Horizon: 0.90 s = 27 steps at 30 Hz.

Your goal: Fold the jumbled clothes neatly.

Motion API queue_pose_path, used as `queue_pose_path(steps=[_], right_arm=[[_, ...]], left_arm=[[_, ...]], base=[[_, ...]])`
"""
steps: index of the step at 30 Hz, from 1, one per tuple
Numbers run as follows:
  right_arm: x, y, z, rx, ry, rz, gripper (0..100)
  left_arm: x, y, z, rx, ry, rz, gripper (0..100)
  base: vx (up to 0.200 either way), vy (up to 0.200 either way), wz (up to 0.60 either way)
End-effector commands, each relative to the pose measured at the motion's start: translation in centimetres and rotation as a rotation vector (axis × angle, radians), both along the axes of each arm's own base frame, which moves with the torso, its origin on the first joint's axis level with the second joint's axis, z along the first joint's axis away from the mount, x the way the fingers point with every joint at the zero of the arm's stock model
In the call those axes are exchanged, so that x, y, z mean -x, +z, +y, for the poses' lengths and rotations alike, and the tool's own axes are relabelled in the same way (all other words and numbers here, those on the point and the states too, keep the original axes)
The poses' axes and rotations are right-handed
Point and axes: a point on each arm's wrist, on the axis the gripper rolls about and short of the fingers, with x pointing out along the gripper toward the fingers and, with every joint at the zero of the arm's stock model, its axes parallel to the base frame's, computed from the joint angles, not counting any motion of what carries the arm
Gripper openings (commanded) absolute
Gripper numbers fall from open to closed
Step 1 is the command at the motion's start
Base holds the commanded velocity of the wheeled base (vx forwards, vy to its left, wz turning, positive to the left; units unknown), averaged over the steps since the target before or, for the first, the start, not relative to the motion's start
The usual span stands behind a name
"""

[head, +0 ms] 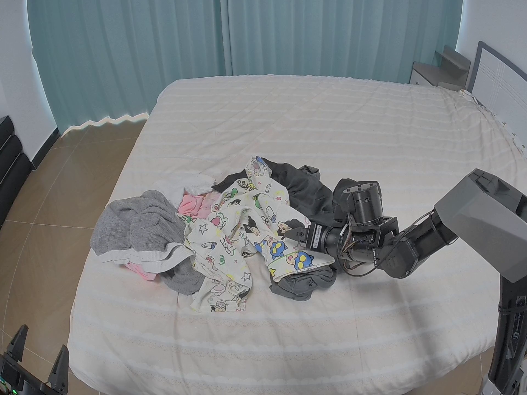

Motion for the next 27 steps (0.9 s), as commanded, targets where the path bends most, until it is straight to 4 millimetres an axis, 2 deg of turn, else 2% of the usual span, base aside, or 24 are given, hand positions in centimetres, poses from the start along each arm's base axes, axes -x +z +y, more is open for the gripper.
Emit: queue_pose_path(steps=[1,4,10,11,18,22,27], right_arm=[[0.5,0.3,0.3,0.000,0.011,-0.002,100],[1.2,0.5,1.1,-0.001,0.037,-0.003,100],[0.8,-0.1,1.8,0.011,0.046,0.013,100],[0.9,-0.1,1.8,0.011,0.044,0.015,0],[1.1,-0.1,1.6,0.041,0.010,0.006,0],[1.2,0.5,1.4,0.046,-0.016,-0.015,0],[3.6,3.3,0.5,0.031,-0.020,-0.049,0]], left_arm=[[0.0,-0.4,0.0,0.000,0.000,-0.005,100],[0.0,-0.4,0.0,0.000,0.000,-0.005,100],[0.0,-0.4,0.0,0.005,0.000,-0.005,100],[0.1,-0.3,0.0,0.005,0.000,-0.006,100],[0.1,-0.3,0.0,0.005,0.000,-0.006,100],[0.0,-0.4,0.0,0.005,0.000,-0.005,100],[0.1,-0.3,0.0,0.006,0.003,-0.006,100]], base=[[0.000,0.000,0.00],[0.000,0.000,0.00],[0.000,0.000,0.00],[0.000,0.000,0.00],[0.000,0.000,0.00],[0.000,0.000,0.00],[0.000,0.000,0.00]])
